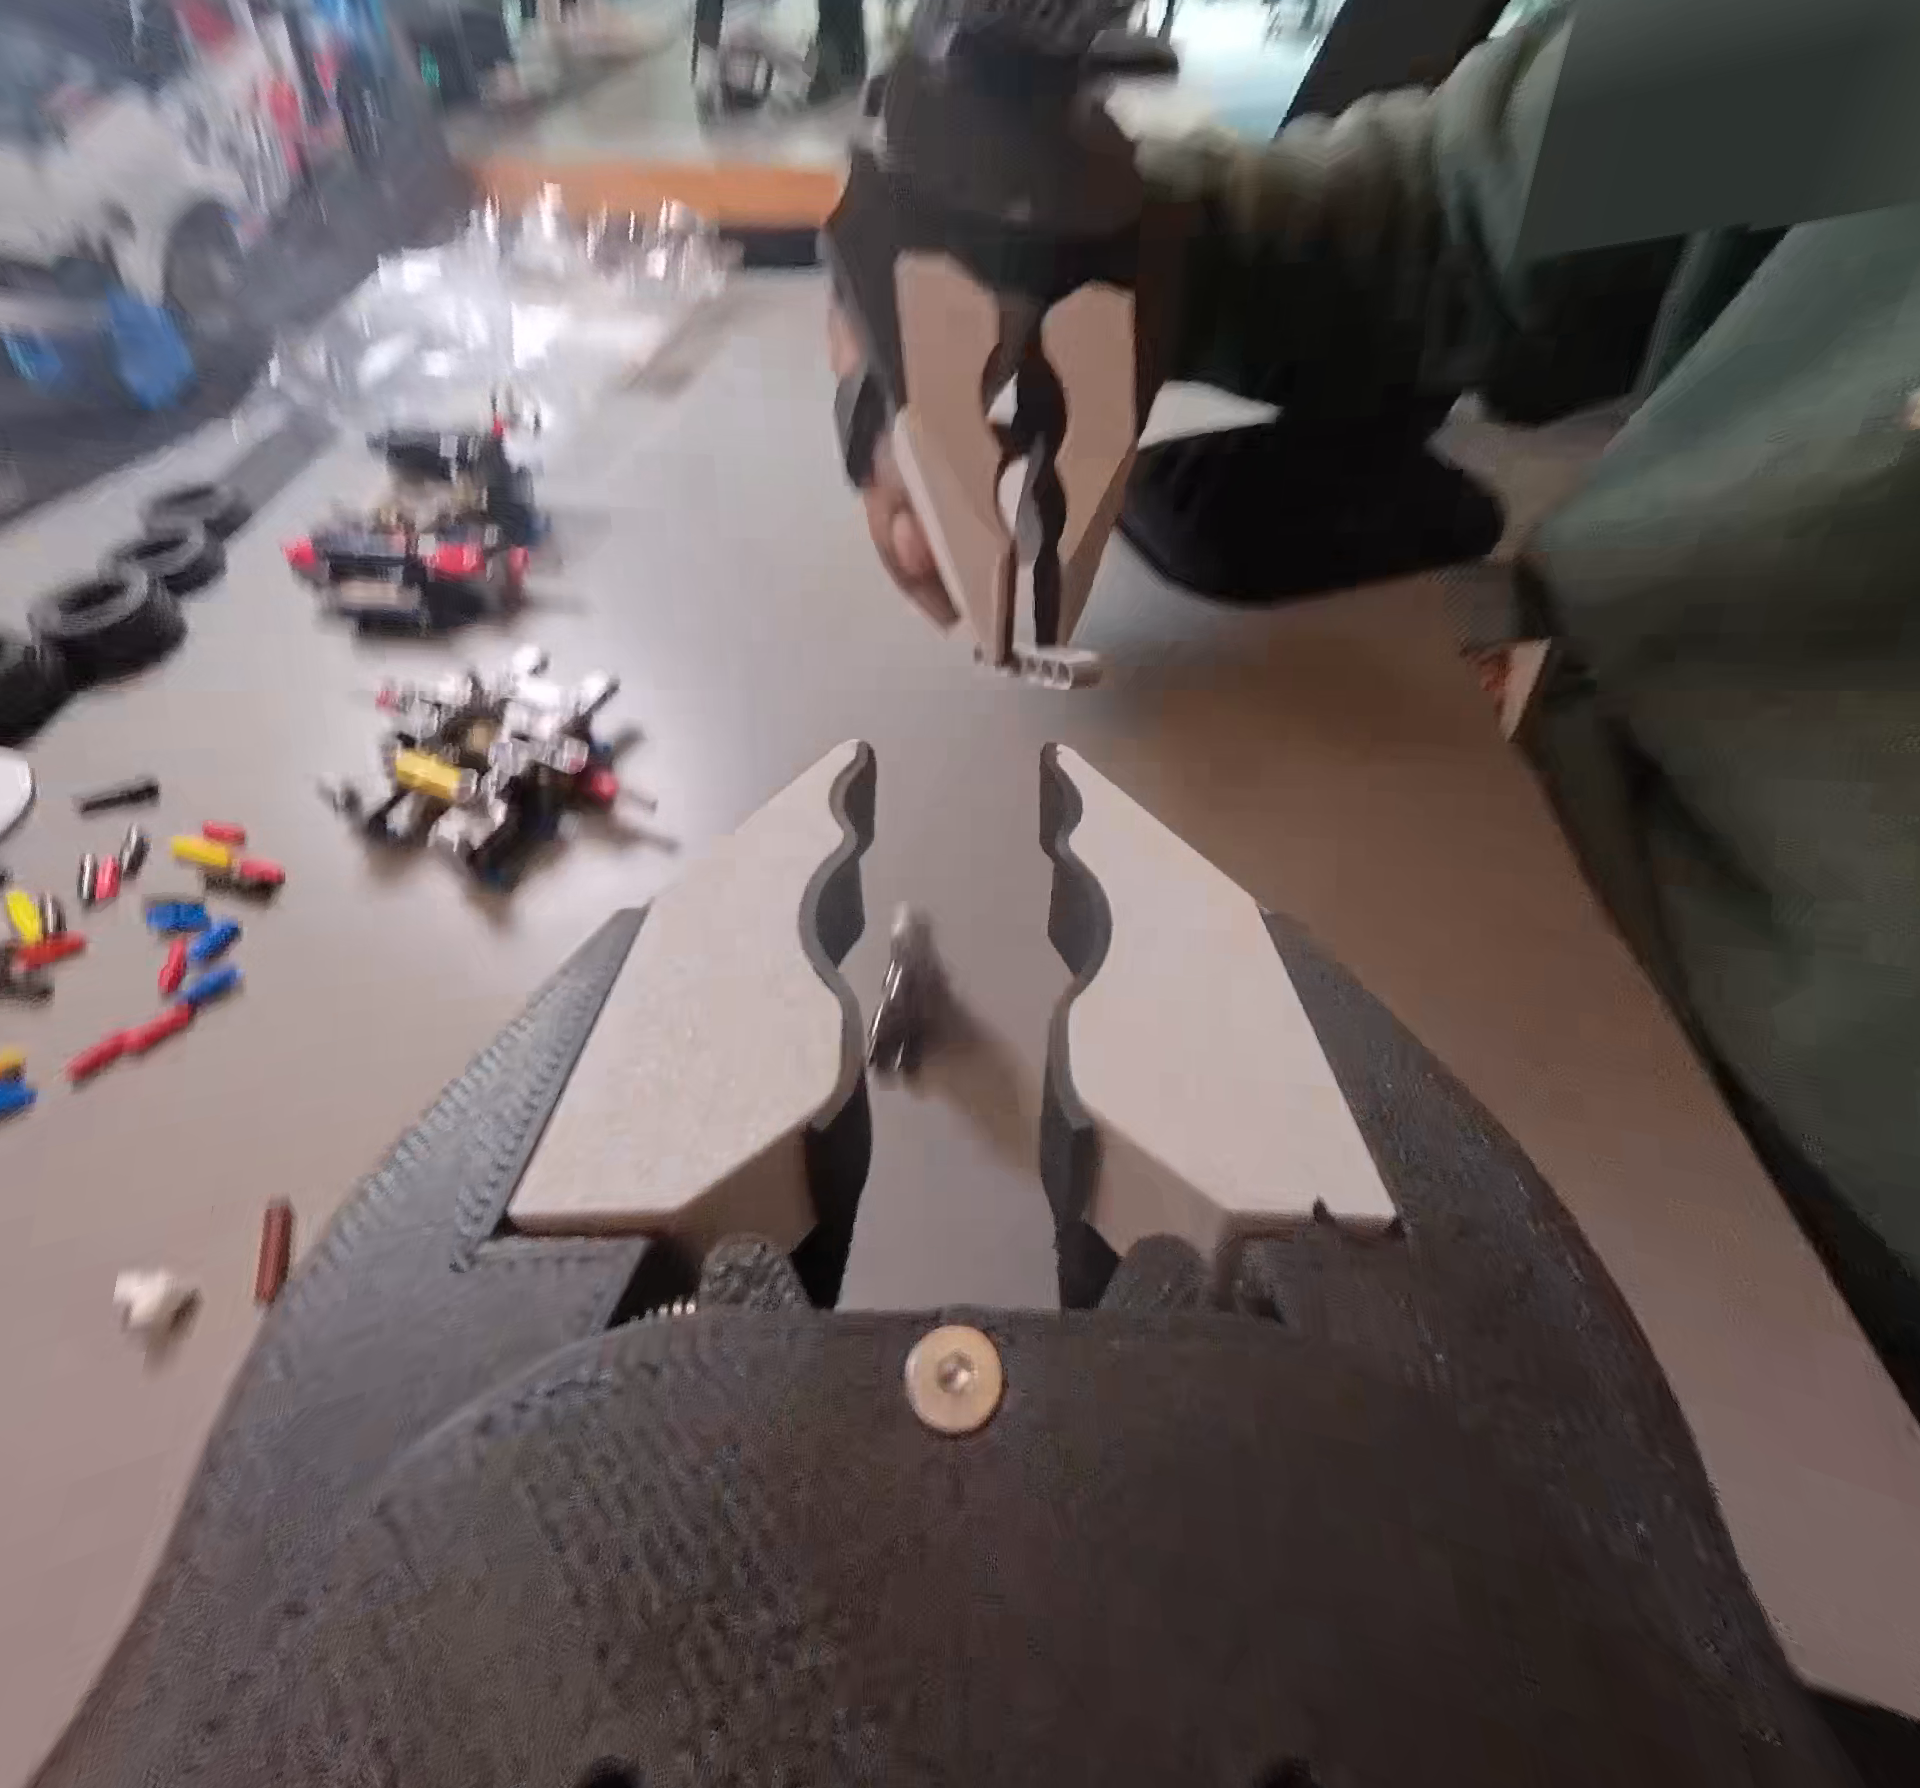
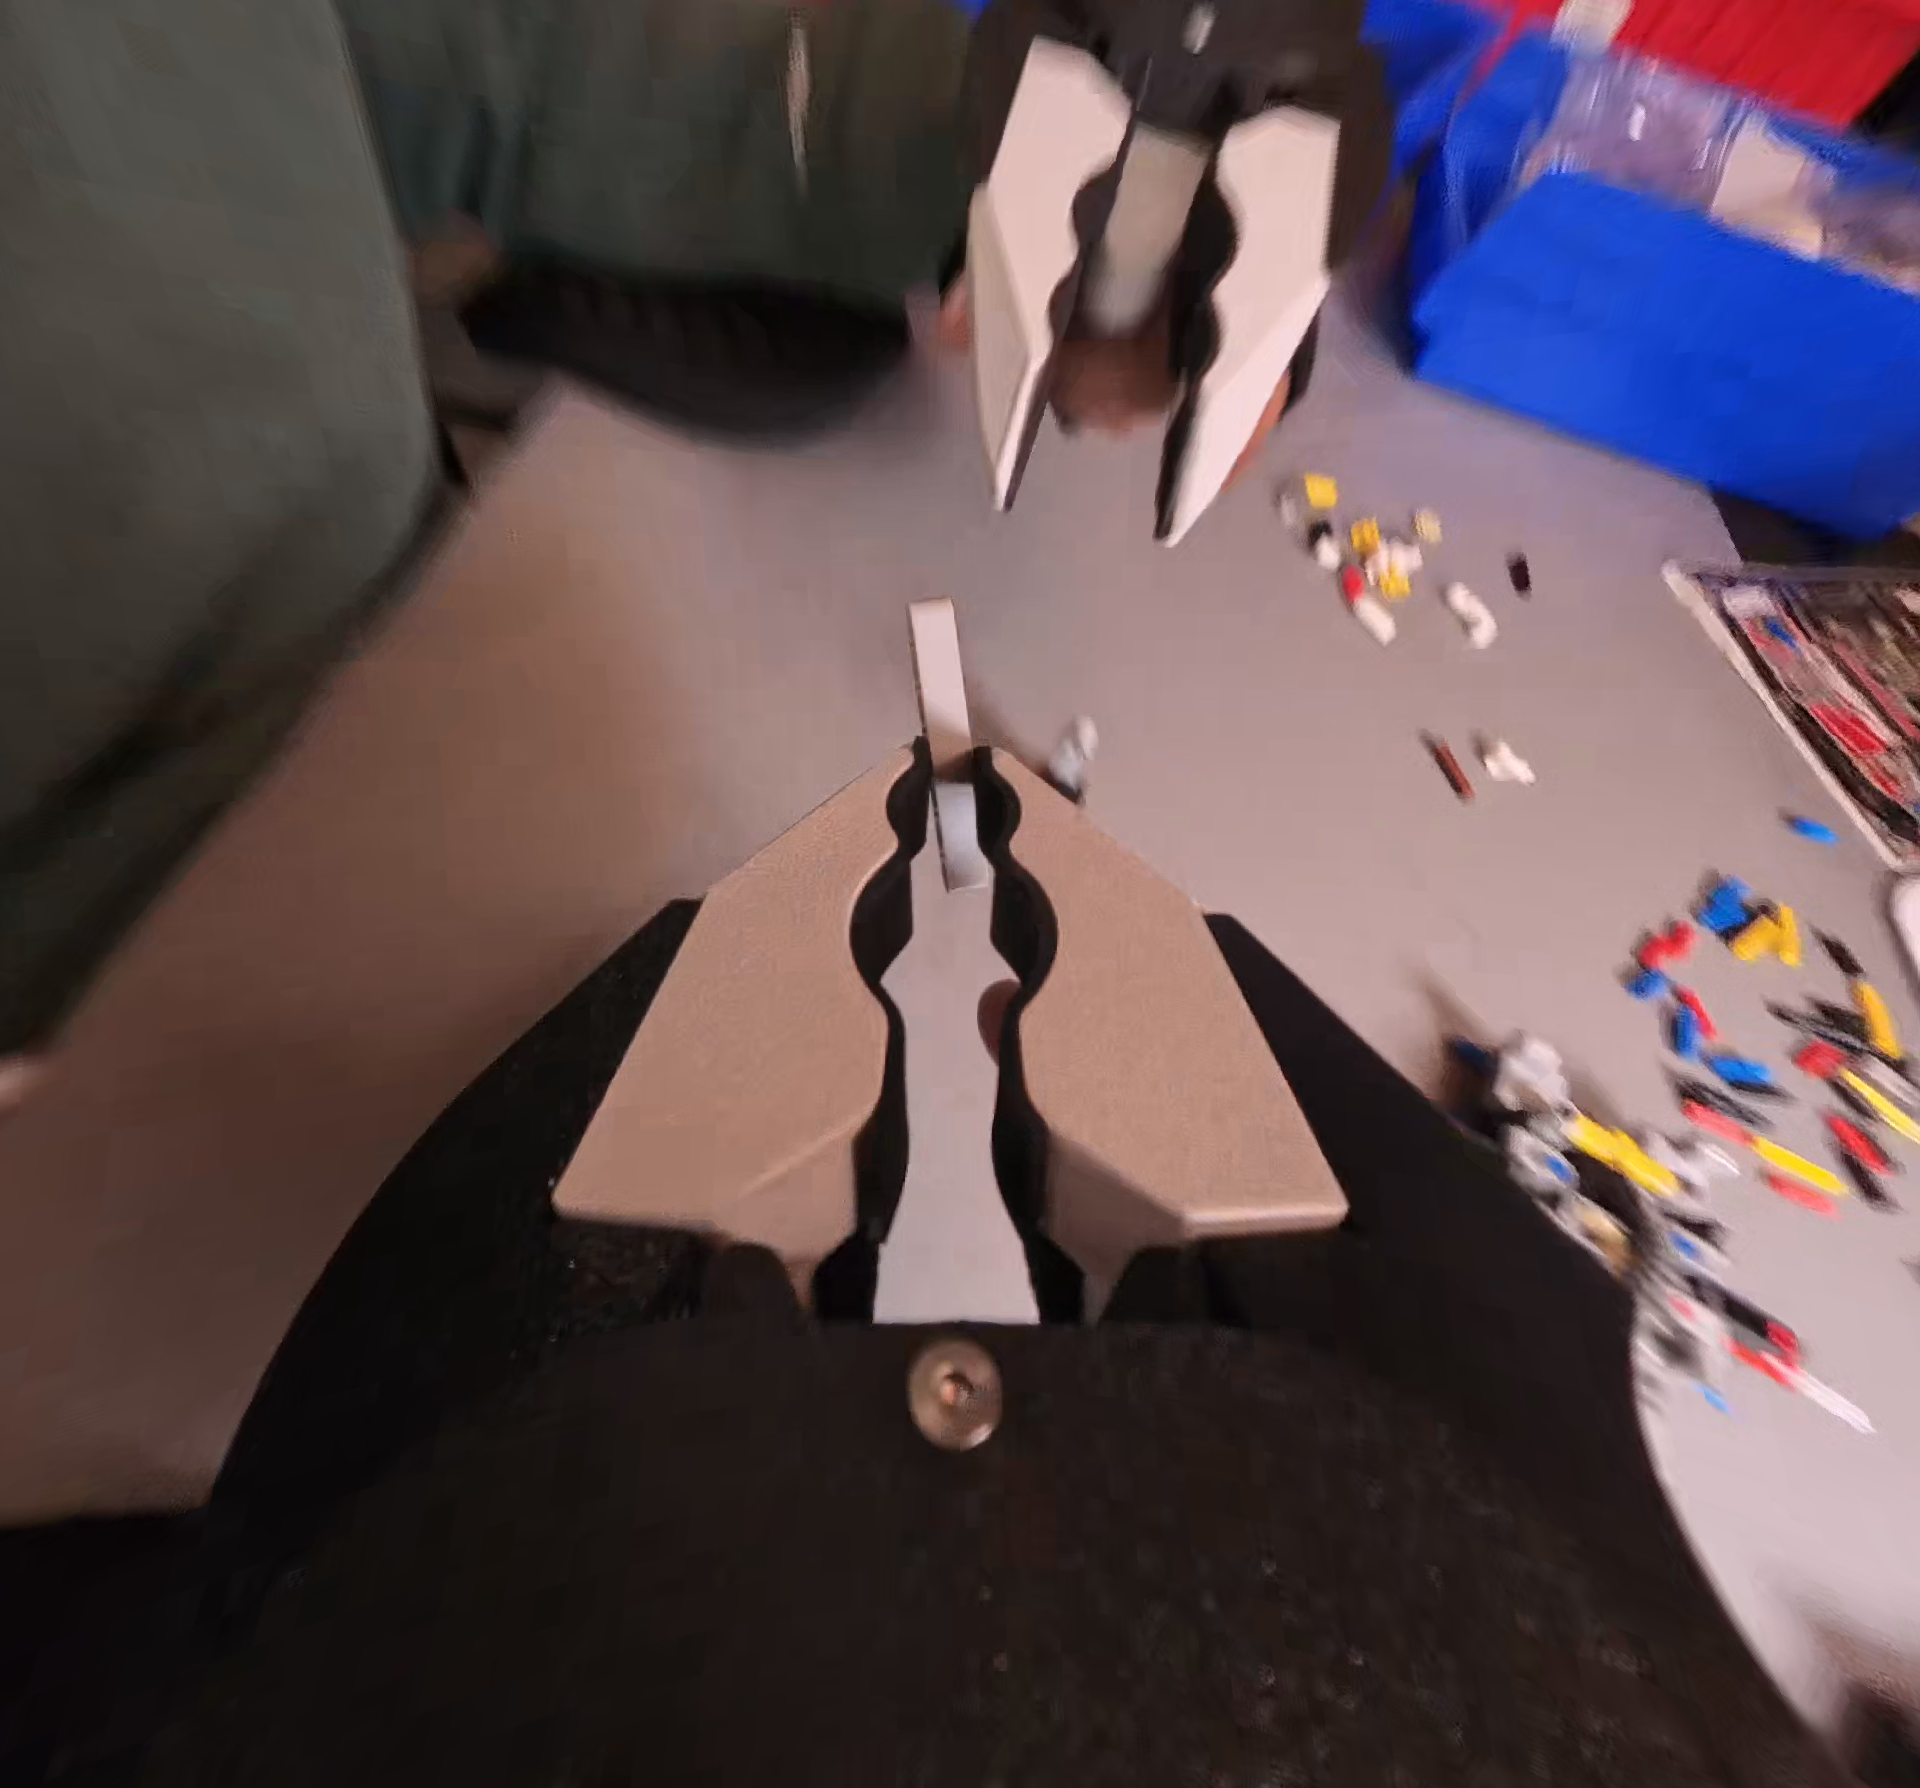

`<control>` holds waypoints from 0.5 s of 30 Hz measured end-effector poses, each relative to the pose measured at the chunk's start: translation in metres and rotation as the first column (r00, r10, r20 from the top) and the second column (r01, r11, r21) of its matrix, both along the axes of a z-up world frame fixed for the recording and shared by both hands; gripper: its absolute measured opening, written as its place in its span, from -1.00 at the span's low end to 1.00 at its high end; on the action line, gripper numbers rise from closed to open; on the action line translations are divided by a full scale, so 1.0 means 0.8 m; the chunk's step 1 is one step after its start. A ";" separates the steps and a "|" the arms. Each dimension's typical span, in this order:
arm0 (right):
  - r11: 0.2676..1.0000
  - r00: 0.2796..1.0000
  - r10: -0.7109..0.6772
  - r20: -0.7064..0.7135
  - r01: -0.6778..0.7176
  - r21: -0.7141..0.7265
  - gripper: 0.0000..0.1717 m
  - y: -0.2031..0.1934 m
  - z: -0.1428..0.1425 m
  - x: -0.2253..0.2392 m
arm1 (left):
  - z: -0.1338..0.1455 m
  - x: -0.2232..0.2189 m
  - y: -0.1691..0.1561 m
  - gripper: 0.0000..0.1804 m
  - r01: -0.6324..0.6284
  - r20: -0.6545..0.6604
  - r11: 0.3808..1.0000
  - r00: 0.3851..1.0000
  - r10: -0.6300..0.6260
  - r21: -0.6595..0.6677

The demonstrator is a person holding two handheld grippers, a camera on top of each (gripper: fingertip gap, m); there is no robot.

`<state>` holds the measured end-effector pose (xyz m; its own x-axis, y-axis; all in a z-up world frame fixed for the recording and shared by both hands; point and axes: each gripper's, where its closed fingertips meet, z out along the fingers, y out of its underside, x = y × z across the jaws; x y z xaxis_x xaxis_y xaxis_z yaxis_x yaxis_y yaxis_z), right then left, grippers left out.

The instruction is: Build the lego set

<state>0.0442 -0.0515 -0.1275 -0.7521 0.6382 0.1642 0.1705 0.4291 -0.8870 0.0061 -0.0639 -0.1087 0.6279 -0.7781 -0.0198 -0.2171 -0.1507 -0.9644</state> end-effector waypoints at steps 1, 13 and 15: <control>0.993 1.000 0.024 -0.015 -0.025 -0.111 -0.93 -0.009 0.018 0.004 | 0.015 0.013 -0.004 -0.70 0.024 0.026 0.998 0.999 -0.025 0.058; 0.684 0.952 0.302 0.052 -0.178 -0.708 -0.93 -0.064 0.062 0.023 | 0.044 0.082 -0.042 -0.88 0.234 0.116 0.956 0.960 -0.256 0.174; 0.650 0.953 0.298 0.060 -0.157 -0.744 -0.93 -0.061 0.063 0.018 | 0.046 0.079 -0.041 -0.92 0.232 0.143 0.959 0.956 -0.255 0.161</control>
